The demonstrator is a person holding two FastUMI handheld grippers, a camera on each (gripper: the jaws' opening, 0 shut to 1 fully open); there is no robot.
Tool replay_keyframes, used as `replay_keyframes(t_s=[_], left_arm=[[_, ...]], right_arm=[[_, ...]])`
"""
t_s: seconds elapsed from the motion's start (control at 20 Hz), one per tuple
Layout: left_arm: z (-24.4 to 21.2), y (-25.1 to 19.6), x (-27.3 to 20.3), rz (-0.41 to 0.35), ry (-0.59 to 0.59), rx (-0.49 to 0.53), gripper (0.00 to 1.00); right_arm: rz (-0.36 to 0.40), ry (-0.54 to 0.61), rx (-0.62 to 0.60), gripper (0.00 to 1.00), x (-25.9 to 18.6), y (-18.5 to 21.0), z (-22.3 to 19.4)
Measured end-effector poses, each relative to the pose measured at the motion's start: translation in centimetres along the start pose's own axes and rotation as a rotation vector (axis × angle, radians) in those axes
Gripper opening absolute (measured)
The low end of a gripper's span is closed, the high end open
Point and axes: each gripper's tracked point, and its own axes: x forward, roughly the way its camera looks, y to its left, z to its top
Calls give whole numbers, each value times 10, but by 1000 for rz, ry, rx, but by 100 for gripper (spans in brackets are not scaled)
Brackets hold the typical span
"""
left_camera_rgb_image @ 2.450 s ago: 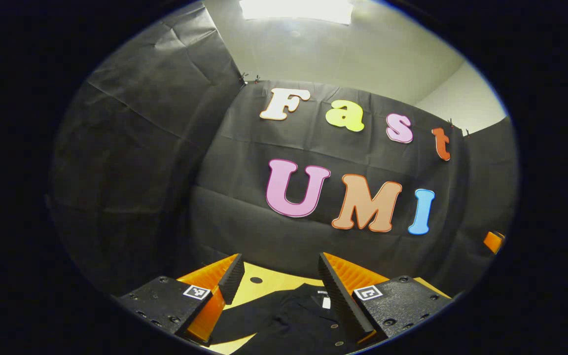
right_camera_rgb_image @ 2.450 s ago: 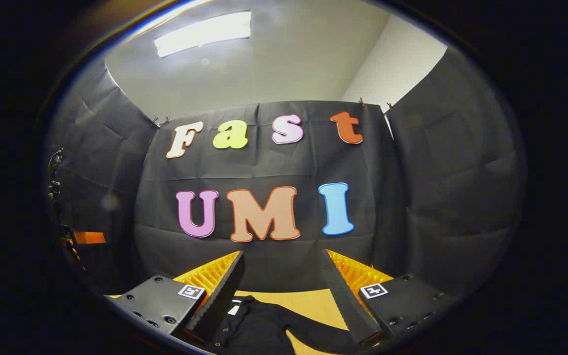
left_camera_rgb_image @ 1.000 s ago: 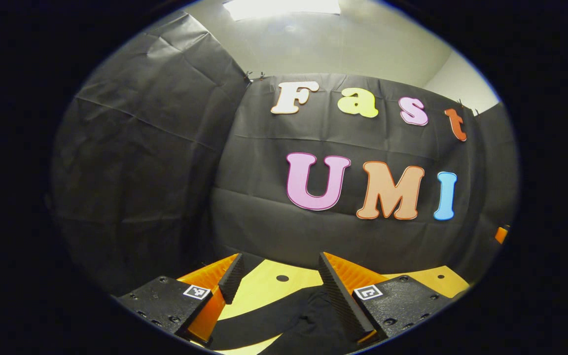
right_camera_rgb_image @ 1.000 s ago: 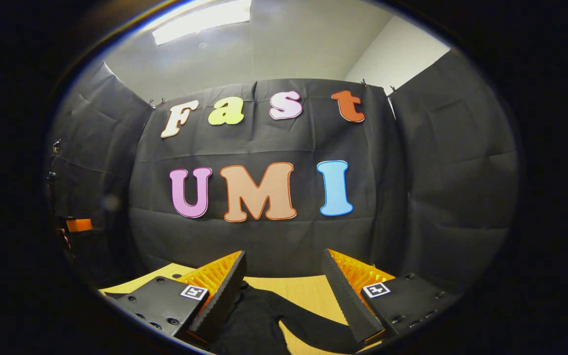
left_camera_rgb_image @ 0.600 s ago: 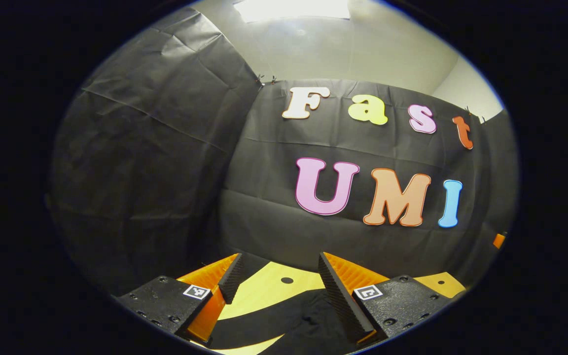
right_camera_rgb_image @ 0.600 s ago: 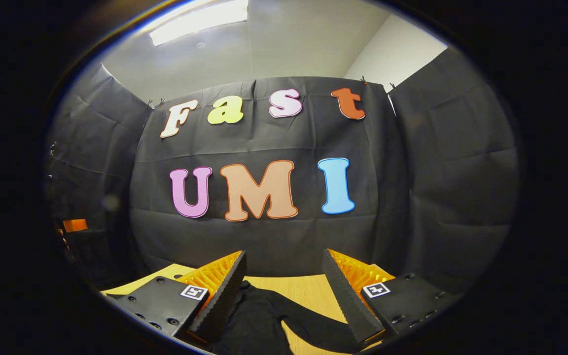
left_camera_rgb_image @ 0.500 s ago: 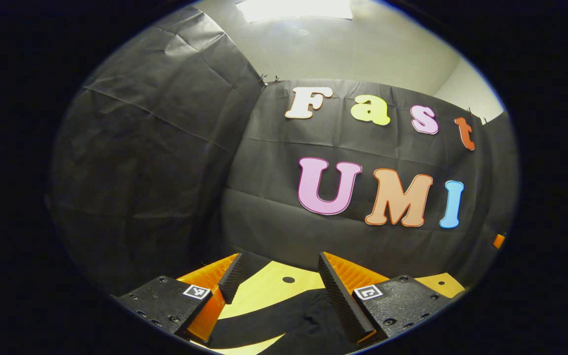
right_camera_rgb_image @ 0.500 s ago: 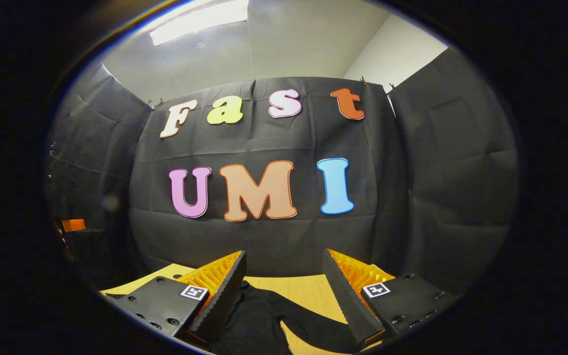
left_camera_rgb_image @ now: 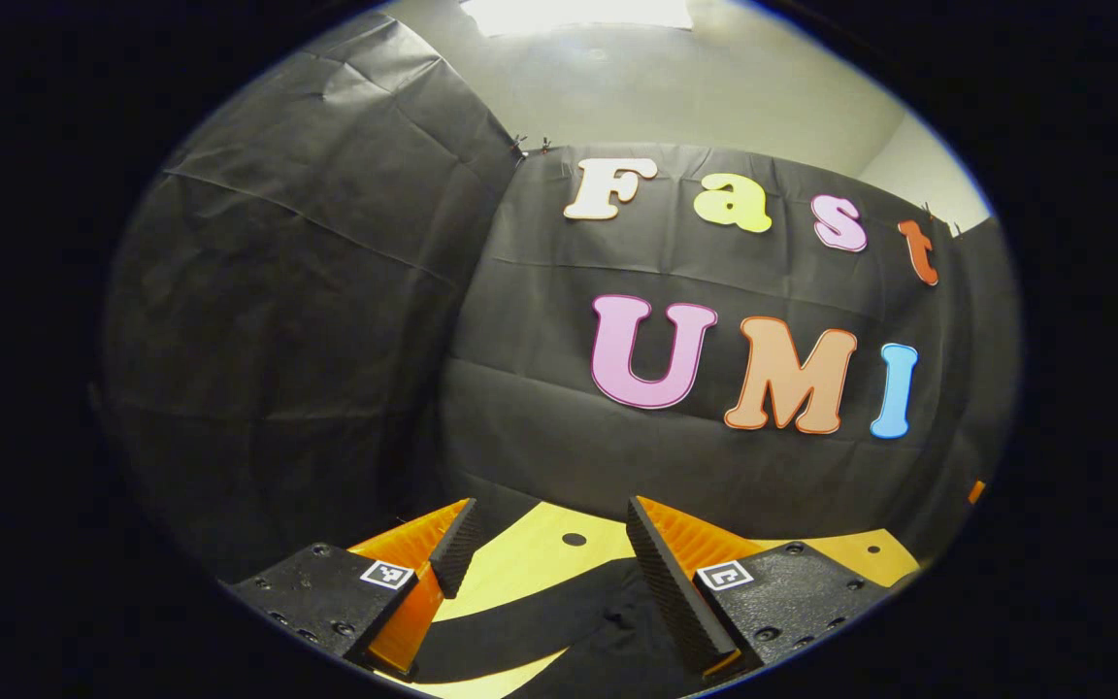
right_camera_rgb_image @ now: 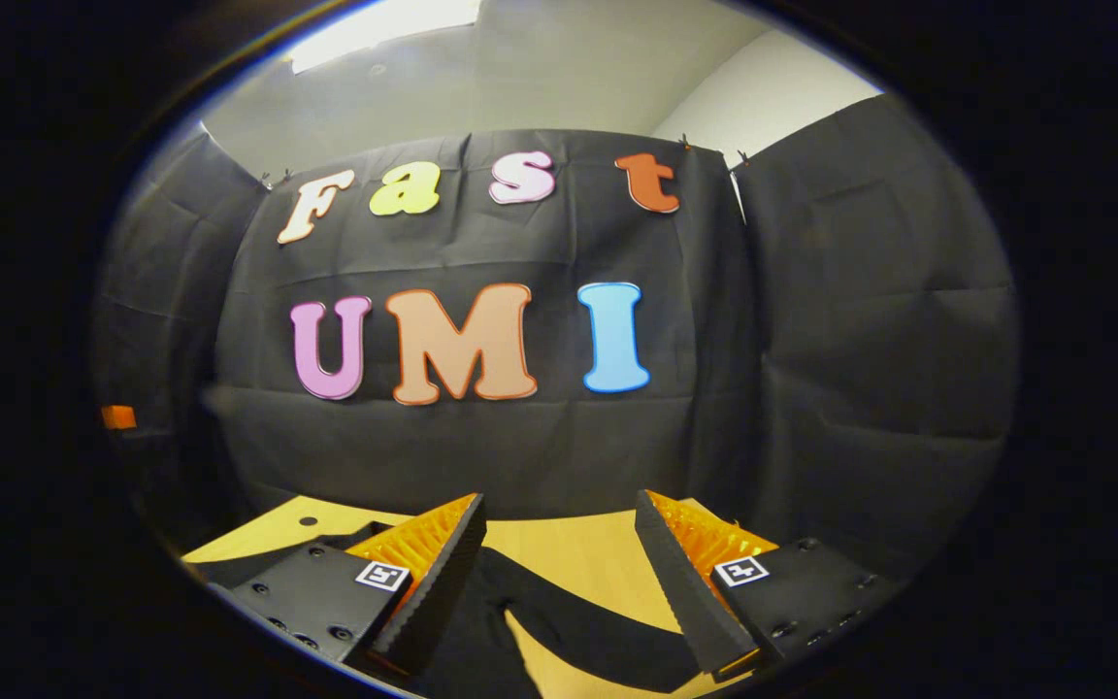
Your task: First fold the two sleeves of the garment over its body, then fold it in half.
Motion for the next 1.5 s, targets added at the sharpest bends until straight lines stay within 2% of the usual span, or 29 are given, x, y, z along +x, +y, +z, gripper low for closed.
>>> replay_keyframes(t_s=[0.2,0.25,0.4,0.45,0.5,0.6,0.65,0.75,0.8,0.85,0.9,1.0,1.05,1.2,1.3,1.4,1.45,1.5], left_arm=[[6,-5,0,-7,-5,43,87],[8,-7,0,-10,-11,54,87],[8,-11,-1,-14,-14,66,87],[6,-12,-1,-16,-9,58,90],[2,-13,-1,-17,2,49,90],[-6,-11,-1,-8,22,46,90],[-8,-8,-2,0,27,50,87],[-12,-3,-5,14,31,56,90],[-15,-1,-5,22,38,58,87],[-19,1,-6,29,48,57,90],[-20,3,-6,37,54,55,87],[-23,7,-7,47,60,44,90],[-24,7,-8,48,61,38,87],[-26,7,-8,51,63,38,87],[-28,8,-8,54,64,43,87],[-29,7,-8,53,68,38,87],[-31,6,-7,51,74,32,87],[-35,6,-7,49,81,26,87]], right_arm=[[-104,156,-4,96,13,-47,-75],[-120,202,-6,98,16,-57,-95],[-140,374,28,98,19,-77,-156],[-142,420,46,100,22,-81,-174],[-146,452,60,96,29,-83,-188],[-166,515,80,99,38,-91,-214],[-180,545,90,99,44,-96,-227],[-197,599,115,96,51,-104,-251],[-200,621,126,99,53,-108,-261],[-203,642,133,96,48,-109,-268],[-206,655,138,96,49,-110,-274],[-202,679,151,96,51,-115,-289],[-196,691,156,99,52,-113,-294],[-177,737,160,99,52,-108,-311],[-178,721,125,95,53,-108,-313],[-173,731,63,98,50,-109,-316],[-166,733,35,94,51,-109,-317],[-156,739,28,99,51,-108,-318]])
